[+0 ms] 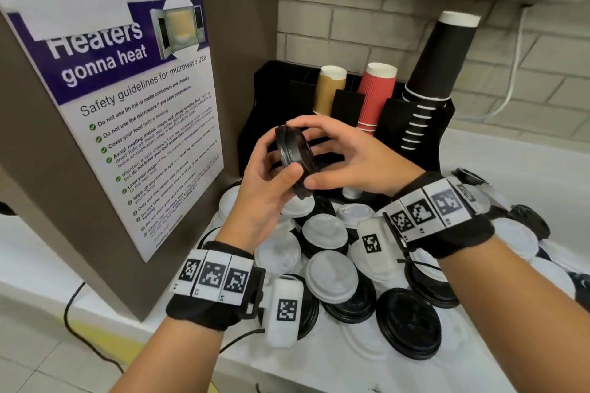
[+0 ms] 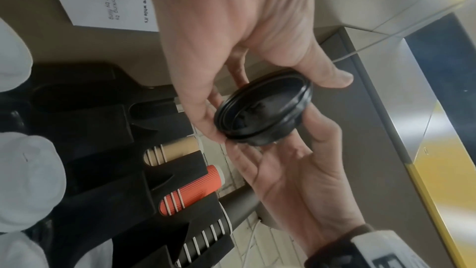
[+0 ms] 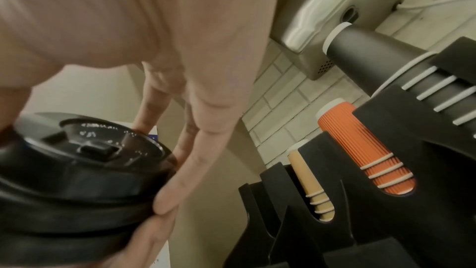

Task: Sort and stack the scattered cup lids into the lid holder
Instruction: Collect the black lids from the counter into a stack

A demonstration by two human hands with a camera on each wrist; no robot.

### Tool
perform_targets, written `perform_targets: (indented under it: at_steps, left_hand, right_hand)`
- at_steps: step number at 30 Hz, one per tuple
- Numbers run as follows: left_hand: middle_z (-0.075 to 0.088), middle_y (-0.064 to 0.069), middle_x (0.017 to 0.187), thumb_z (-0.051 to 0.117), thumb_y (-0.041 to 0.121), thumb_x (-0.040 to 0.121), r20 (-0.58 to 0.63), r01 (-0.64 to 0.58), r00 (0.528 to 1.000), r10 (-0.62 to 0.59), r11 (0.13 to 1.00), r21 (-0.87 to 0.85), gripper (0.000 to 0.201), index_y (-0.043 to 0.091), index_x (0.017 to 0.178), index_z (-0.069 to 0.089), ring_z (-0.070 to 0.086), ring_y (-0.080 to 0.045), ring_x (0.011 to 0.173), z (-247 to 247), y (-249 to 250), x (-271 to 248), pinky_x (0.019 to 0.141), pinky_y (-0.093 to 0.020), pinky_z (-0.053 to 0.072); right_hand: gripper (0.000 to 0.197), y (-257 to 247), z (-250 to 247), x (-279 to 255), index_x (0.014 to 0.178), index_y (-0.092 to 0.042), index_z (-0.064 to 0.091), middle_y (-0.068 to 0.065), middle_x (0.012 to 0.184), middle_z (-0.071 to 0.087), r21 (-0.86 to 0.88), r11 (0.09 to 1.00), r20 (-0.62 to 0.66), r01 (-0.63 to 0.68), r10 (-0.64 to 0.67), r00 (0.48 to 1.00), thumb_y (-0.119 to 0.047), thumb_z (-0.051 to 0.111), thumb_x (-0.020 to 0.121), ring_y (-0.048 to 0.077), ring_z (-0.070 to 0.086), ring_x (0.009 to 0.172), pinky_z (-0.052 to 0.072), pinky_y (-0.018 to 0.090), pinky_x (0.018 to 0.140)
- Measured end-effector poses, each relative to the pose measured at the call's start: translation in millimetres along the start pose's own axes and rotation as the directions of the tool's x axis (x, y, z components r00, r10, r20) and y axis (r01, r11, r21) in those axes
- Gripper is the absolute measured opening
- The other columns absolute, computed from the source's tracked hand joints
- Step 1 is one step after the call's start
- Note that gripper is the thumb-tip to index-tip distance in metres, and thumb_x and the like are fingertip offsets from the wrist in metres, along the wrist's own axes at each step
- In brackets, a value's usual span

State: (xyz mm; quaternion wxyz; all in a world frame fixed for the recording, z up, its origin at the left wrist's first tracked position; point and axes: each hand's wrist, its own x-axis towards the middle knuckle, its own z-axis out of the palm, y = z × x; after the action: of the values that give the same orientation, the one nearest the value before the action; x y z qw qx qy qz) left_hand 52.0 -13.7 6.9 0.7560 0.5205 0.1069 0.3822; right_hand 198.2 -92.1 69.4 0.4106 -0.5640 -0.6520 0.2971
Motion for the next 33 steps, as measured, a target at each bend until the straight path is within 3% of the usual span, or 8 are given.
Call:
perform_targets:
  at_steps: [4,8,12,16,24,28,31,33]
  left_hand:
    - [0.049,-0.028,0.136,0.090,0.059,0.046,-0.014,0.041,0.999,-0.041,0.998,-0.043,0.119,0.012,0.142,0.039,0.054,-0.038,0.122,0.7,0.3,-3.1,0.093,-0.049,0.050]
    - [0.050,-0.021,0.142,0.071,0.049,0.071,-0.061,0.083,0.994,-0.093,0.986,-0.145,0.086,0.016,0.143,0.038,0.051,-0.041,0.128,6.1,-2.2,-4.2,0.103,-0.057,0.045]
    - [0.053,-0.018,0.141,0.053,0.047,0.084,-0.042,0.153,0.986,-0.164,0.969,-0.194,0.074,0.012,0.146,0.037,0.058,-0.033,0.123,8.7,0.9,-2.2,0.091,-0.041,0.056]
    - [0.055,-0.017,0.139,0.050,0.047,0.085,-0.032,0.164,0.984,-0.173,0.968,-0.191,0.071,0.012,0.145,0.039,0.060,-0.031,0.121,7.7,2.0,-0.3,0.087,-0.039,0.057]
    - [0.059,-0.011,0.136,0.051,0.050,0.085,-0.022,0.198,0.979,-0.204,0.969,-0.147,0.069,0.016,0.144,0.042,0.064,-0.023,0.115,-2.4,1.4,-1.8,0.079,-0.035,0.057]
    - [0.059,-0.014,0.134,0.061,0.055,0.078,-0.095,0.164,0.978,-0.183,0.970,-0.182,0.078,0.015,0.143,0.043,0.062,-0.027,0.119,-8.1,2.3,-2.7,0.081,-0.037,0.056]
    - [0.066,-0.011,0.122,0.065,0.054,0.077,-0.189,0.115,0.967,-0.168,0.958,-0.264,0.075,0.012,0.136,0.049,0.065,-0.023,0.110,-20.2,6.0,-2.1,0.078,-0.037,0.057]
    - [0.070,-0.006,0.109,0.066,0.055,0.070,-0.218,0.082,0.964,-0.152,0.950,-0.301,0.071,0.013,0.127,0.054,0.066,-0.023,0.105,-28.6,10.7,-1.7,0.077,-0.039,0.058]
  right_hand:
    - [0.068,-2.4,-1.9,-3.0,0.129,-0.028,0.050,-0.003,0.118,0.054,-0.013,1.000,-0.021,0.009,-0.009,1.000,-0.001,0.078,0.074,0.010,0.058,0.111,0.054,0.025,0.084]
    - [0.068,-1.9,-3.0,-2.4,0.129,-0.027,0.051,0.002,0.118,0.052,-0.013,1.000,-0.058,0.009,-0.010,0.998,-0.004,0.080,0.072,0.012,0.056,0.110,0.056,0.030,0.078]
    - [0.067,-1.4,-4.1,-1.6,0.128,-0.035,0.050,-0.005,0.117,0.052,-0.015,1.000,-0.011,0.000,-0.001,1.000,-0.008,0.077,0.073,0.007,0.056,0.110,0.056,0.028,0.081]
    - [0.067,-0.6,-6.0,1.1,0.128,-0.037,0.049,-0.011,0.114,0.053,-0.057,0.998,0.003,0.004,-0.004,1.000,-0.006,0.076,0.076,0.004,0.056,0.109,0.051,0.020,0.086]
    - [0.068,-1.7,-3.4,10.3,0.137,-0.026,0.048,-0.004,0.120,0.055,-0.124,0.992,0.075,-0.004,0.013,0.997,-0.007,0.076,0.078,0.013,0.058,0.111,0.049,0.016,0.084]
    - [0.080,-2.2,-0.8,10.7,0.137,-0.036,0.039,-0.001,0.123,0.049,-0.142,0.989,0.019,-0.030,0.033,0.999,-0.031,0.081,0.070,0.009,0.054,0.113,0.054,0.024,0.083]
    - [0.046,1.5,12.4,5.7,0.117,-0.016,0.054,0.000,0.108,0.056,-0.219,0.976,-0.092,-0.014,-0.007,0.996,-0.027,0.076,0.078,0.008,0.057,0.095,0.050,0.018,0.075]
    - [0.030,8.1,29.1,-1.0,0.107,-0.008,0.064,0.002,0.102,0.060,-0.426,0.905,0.120,0.003,0.053,0.991,-0.024,0.074,0.083,0.011,0.059,0.091,0.050,0.028,0.080]
